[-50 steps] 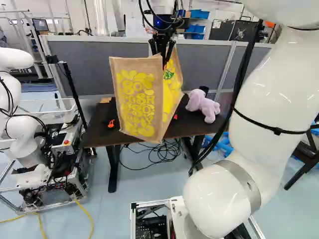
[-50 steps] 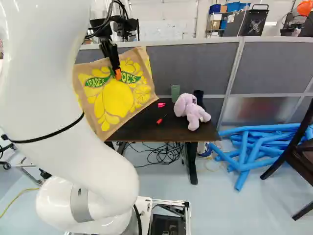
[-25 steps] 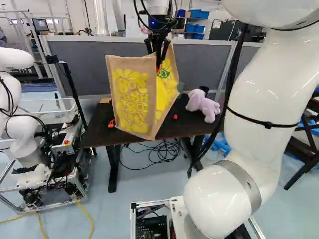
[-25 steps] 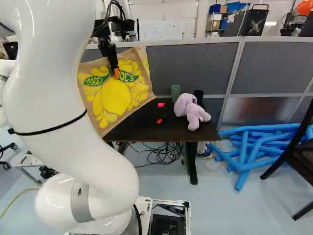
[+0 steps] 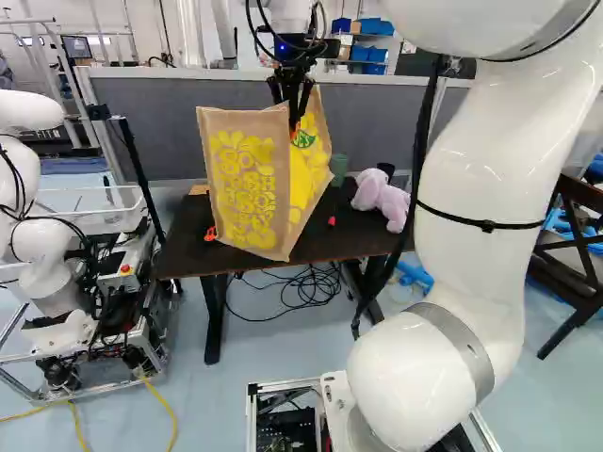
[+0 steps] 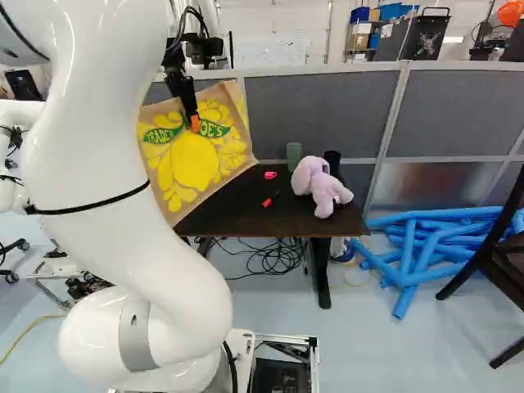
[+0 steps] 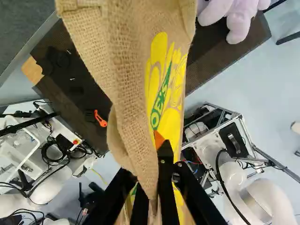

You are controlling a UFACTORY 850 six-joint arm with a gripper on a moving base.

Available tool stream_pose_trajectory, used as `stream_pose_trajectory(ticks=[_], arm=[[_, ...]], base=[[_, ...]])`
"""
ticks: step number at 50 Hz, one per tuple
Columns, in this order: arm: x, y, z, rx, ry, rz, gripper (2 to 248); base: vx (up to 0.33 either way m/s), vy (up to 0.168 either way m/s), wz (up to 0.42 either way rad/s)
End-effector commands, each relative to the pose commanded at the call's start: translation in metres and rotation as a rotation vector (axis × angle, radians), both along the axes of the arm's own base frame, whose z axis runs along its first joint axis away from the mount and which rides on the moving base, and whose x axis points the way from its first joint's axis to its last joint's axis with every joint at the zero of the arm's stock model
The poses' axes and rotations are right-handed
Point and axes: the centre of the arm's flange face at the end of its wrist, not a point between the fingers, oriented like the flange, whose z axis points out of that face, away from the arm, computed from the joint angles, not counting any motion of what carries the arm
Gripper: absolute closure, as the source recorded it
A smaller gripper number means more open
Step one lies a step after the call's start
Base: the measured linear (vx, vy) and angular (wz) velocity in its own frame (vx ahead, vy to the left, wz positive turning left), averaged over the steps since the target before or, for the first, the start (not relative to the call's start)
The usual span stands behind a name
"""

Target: Pick up the bag on the ground and place it on the table

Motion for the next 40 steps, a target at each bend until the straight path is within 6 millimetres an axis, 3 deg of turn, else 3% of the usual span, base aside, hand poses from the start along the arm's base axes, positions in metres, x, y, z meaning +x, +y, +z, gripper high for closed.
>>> stream_pose_trajectory(ticks=[40], arm=[[0.060,0.019,-0.063,-0.028,0.054,0.008,228]], base=[[0.000,0.000,0.000]])
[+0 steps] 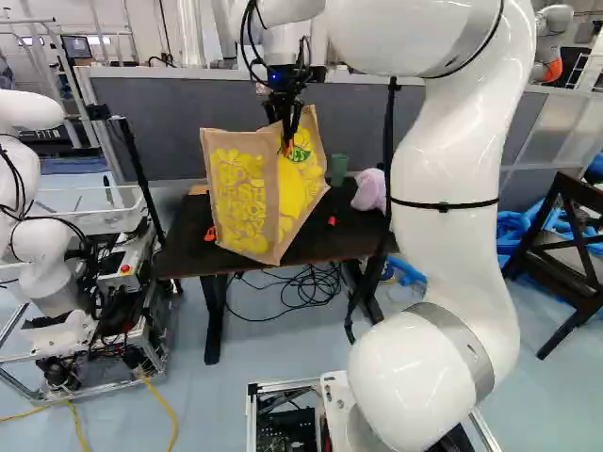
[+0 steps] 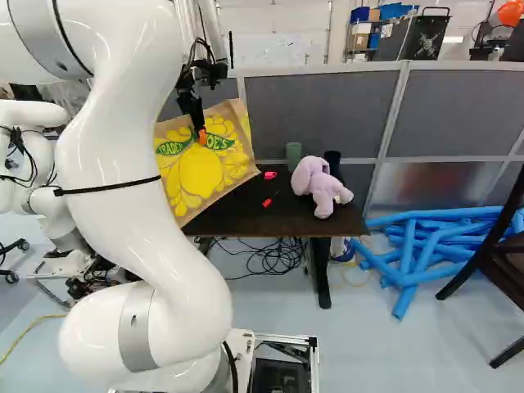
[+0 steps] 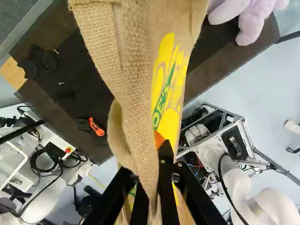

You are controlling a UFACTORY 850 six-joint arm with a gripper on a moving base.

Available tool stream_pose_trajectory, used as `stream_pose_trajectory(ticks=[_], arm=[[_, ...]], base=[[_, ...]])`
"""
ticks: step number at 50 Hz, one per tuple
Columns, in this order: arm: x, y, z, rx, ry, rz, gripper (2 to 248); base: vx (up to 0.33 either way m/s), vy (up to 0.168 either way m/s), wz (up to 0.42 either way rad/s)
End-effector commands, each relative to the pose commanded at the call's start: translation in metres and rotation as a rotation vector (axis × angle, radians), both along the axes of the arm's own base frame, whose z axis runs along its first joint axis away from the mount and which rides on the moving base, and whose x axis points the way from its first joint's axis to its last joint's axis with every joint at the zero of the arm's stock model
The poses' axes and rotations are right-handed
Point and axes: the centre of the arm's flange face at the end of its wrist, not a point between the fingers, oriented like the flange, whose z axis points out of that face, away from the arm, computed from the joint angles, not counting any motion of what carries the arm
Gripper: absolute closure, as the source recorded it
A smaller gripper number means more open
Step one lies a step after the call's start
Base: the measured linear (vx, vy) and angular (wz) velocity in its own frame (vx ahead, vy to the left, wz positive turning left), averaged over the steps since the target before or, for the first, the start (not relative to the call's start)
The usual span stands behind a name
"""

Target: Pick up the bag on the ground and place it on the table

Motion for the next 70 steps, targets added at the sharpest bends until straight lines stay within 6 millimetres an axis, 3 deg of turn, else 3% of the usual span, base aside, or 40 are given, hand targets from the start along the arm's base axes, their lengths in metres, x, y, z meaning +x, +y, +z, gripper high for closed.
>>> stream_pose_trajectory(ticks=[35,55,70], arm=[[0.048,0.025,-0.056,0.013,-0.033,0.028,228],[0.061,0.029,-0.087,0.006,0.003,0.213,228],[0.063,0.030,-0.091,0.005,0.018,0.364,228]], base=[[0.000,0.000,0.000],[0.000,0.000,0.000],[0.000,0.000,0.000]])
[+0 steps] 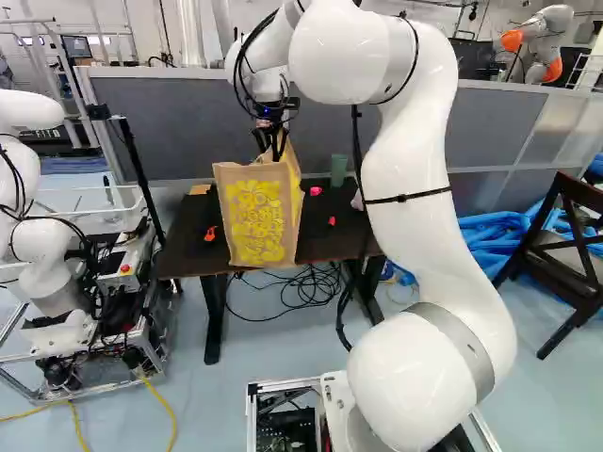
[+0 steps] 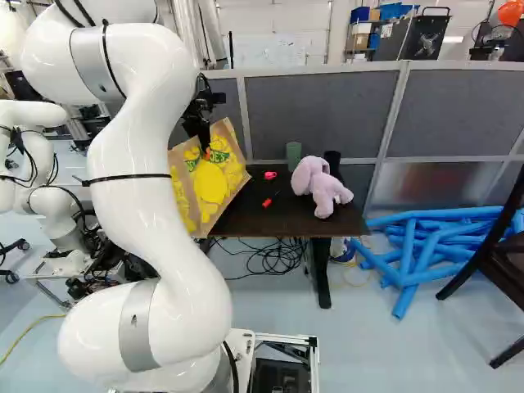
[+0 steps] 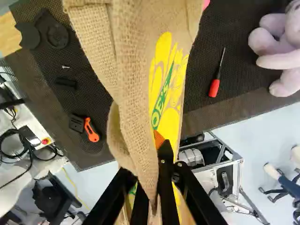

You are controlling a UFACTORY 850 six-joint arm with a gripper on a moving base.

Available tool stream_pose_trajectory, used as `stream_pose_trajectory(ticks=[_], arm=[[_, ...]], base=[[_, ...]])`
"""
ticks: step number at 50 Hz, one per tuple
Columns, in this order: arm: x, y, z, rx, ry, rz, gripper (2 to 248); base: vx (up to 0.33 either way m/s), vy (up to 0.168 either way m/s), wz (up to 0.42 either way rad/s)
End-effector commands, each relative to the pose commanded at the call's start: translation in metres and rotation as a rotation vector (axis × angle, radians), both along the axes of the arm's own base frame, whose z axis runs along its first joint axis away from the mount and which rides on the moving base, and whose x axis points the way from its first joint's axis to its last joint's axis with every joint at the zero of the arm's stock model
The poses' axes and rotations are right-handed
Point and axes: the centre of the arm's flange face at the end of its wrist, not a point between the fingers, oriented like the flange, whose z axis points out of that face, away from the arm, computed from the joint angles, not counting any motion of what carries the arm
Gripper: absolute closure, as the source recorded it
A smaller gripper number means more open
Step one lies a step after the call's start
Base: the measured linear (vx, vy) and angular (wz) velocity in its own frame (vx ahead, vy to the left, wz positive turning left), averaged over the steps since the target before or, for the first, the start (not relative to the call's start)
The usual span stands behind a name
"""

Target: Pick up the bag on the ground and place it on the table

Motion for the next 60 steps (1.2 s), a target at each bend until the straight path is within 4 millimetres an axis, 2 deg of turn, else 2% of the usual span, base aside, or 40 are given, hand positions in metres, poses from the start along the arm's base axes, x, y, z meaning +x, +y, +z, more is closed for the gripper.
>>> stream_pose_trajectory(ticks=[16,43,59,60], arm=[[0.001,0.000,-0.002,-0.001,0.004,0.026,228],[0.015,0.005,-0.042,-0.010,0.035,0.028,228],[0.017,0.006,-0.047,-0.011,0.038,0.028,228],[0.017,0.006,-0.047,-0.011,0.038,0.028,211]], base=[[0.000,0.000,0.000],[0.000,0.000,0.000],[0.000,0.000,0.000],[0.000,0.000,0.000]])
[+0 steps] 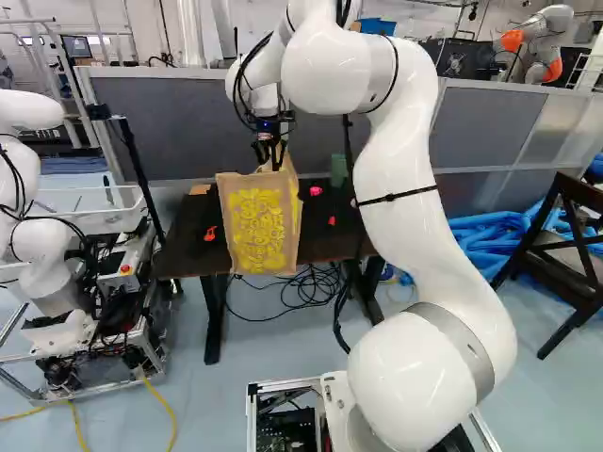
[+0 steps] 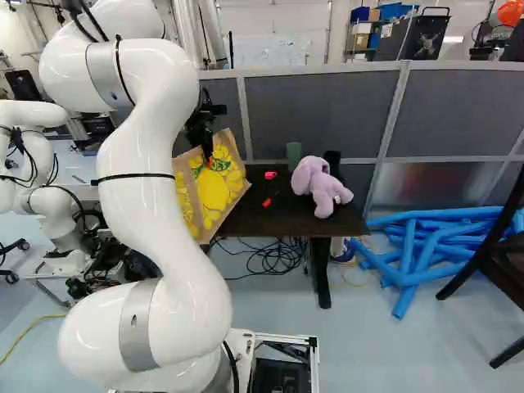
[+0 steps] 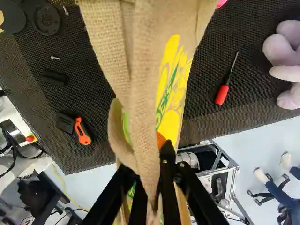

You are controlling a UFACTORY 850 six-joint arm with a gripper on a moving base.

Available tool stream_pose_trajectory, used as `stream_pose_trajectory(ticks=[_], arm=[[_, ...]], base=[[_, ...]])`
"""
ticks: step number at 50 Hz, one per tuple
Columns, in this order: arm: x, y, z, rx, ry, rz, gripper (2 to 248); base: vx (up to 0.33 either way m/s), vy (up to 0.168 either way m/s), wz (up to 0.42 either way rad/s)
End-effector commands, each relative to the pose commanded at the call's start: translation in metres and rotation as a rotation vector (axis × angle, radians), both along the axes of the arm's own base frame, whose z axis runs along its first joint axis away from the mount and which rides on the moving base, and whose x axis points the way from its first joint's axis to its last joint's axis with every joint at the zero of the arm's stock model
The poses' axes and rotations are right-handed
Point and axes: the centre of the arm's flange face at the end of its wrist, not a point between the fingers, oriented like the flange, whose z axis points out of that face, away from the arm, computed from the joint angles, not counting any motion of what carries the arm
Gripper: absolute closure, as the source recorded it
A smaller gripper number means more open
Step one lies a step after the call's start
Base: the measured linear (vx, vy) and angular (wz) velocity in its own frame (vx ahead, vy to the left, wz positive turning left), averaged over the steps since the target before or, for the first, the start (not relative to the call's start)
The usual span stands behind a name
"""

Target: Pick up the bag on the ground and place it on the table

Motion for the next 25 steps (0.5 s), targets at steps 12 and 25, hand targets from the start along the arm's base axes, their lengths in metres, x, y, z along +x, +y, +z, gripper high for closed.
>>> stream_pose_trajectory(ticks=[12,25], arm=[[0.0000,0.0000,0.0000,0.000,0.000,0.000,145],[0.0000,0.0000,0.0000,0.000,0.000,0.000,74]], base=[[0.000,0.000,0.000],[0.000,0.000,0.000]])
